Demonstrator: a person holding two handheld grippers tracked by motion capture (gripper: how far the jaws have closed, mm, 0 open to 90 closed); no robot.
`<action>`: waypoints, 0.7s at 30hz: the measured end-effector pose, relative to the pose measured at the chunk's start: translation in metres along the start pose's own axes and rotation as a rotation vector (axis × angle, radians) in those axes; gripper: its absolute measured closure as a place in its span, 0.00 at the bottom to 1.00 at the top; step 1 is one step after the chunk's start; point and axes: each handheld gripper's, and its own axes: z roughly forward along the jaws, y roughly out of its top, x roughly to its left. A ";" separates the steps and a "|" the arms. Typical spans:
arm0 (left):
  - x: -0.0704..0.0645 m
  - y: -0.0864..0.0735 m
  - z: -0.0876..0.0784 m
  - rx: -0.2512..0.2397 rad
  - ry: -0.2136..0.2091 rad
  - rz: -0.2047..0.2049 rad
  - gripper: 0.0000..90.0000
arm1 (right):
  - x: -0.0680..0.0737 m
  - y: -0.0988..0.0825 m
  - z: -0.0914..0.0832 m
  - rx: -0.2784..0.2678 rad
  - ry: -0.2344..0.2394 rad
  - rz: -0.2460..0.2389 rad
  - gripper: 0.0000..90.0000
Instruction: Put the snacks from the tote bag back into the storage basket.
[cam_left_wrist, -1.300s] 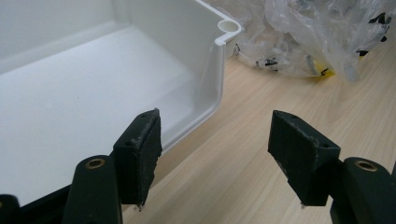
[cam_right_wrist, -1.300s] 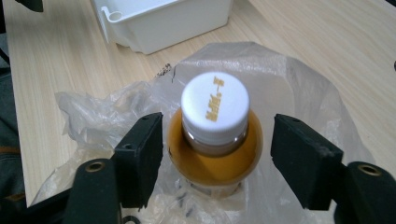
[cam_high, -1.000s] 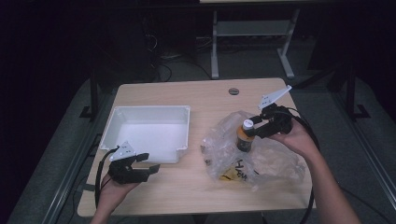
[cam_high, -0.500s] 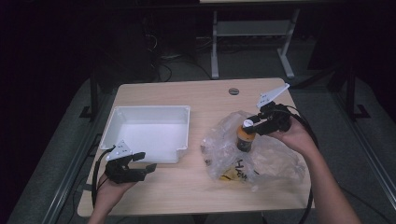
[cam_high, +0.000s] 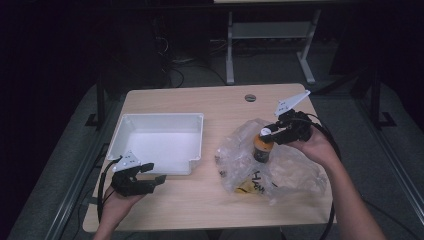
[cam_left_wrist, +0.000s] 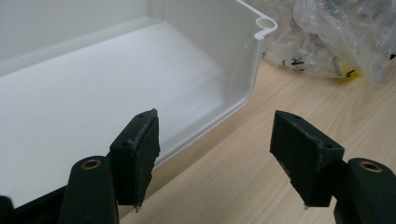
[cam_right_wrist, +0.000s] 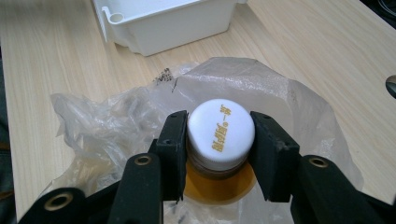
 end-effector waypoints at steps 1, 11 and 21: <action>0.000 0.000 0.000 0.002 0.002 0.001 0.36 | 0.000 0.000 0.000 0.000 -0.001 0.000 0.65; 0.001 -0.001 0.001 0.004 0.008 0.001 0.36 | 0.001 0.000 0.000 -0.002 -0.008 -0.002 0.65; 0.002 -0.002 0.001 -0.001 0.008 -0.001 0.36 | 0.002 -0.002 0.000 -0.012 -0.010 -0.002 0.65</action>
